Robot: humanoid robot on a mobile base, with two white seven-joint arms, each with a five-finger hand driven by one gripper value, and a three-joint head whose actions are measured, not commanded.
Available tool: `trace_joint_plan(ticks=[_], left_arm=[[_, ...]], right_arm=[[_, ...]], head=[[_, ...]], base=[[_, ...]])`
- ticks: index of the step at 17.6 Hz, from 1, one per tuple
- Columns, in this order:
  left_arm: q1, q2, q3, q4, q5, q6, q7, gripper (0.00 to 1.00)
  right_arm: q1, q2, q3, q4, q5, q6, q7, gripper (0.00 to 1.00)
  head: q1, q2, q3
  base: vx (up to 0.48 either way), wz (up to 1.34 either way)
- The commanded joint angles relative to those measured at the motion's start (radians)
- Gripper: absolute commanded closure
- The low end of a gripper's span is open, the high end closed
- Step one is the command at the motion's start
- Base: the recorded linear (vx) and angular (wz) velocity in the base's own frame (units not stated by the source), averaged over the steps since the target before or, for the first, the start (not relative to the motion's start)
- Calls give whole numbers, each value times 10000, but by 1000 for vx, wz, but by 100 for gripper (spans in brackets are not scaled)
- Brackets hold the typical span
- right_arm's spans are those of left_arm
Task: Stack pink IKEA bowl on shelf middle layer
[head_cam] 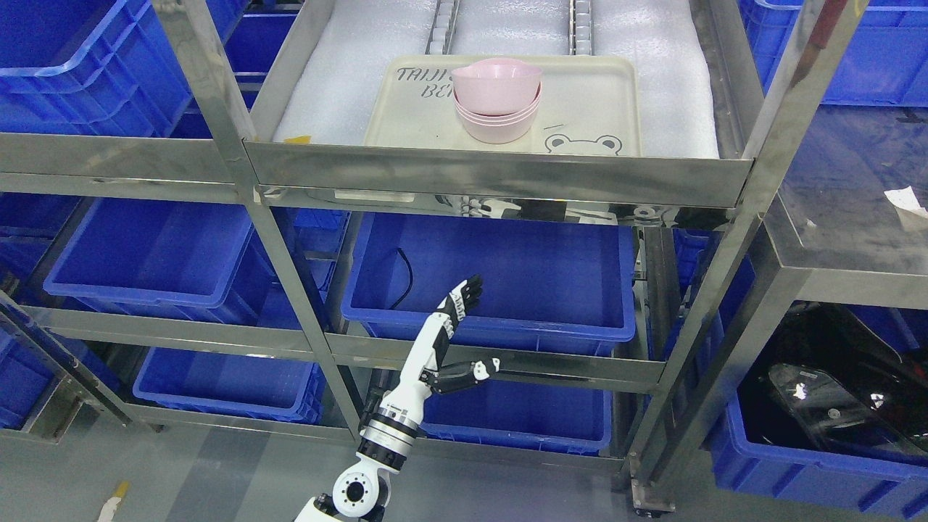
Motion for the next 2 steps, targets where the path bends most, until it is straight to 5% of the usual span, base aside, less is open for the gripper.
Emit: trace_joint_plan(ticks=[1, 2], left_arm=[[184, 153, 2295, 160, 356, 94, -48, 5], [169, 153, 2343, 161, 356, 78, -64, 5]], right_arm=[[153, -175, 0, -175, -2, 6, 4, 0], [153, -175, 0, -175, -2, 6, 4, 0]], head=[[0, 0, 0], [0, 0, 0]], base=[[0, 0], [0, 0]])
